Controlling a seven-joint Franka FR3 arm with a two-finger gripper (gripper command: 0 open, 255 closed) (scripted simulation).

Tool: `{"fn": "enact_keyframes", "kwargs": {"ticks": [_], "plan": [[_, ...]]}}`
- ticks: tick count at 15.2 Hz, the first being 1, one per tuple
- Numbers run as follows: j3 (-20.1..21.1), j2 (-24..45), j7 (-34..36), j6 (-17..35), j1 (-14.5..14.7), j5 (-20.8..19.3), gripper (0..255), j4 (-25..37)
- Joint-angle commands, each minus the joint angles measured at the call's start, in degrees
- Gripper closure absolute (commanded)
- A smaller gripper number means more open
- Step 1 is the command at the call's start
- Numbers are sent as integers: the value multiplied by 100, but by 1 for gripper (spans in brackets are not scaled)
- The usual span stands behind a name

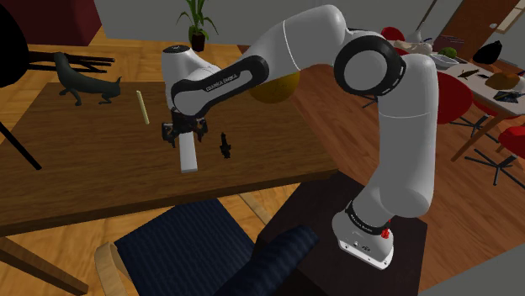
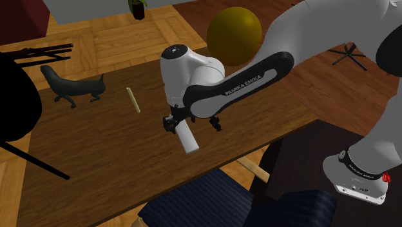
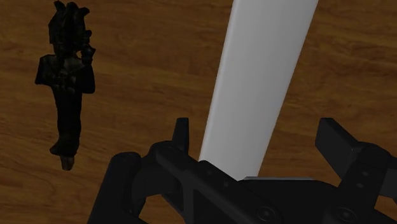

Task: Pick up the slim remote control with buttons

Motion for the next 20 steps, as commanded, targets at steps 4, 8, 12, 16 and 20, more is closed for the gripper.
{"fn": "enact_keyframes", "kwargs": {"ticks": [4,8,12,16,20], "plan": [[-49,266,54,247,35,-61,0,15],[-71,382,70,387,49,-91,0,-9],[-71,374,65,388,44,-89,255,-18],[-70,365,64,391,42,-88,255,-30],[-54,290,57,279,38,-67,255,8]]}}
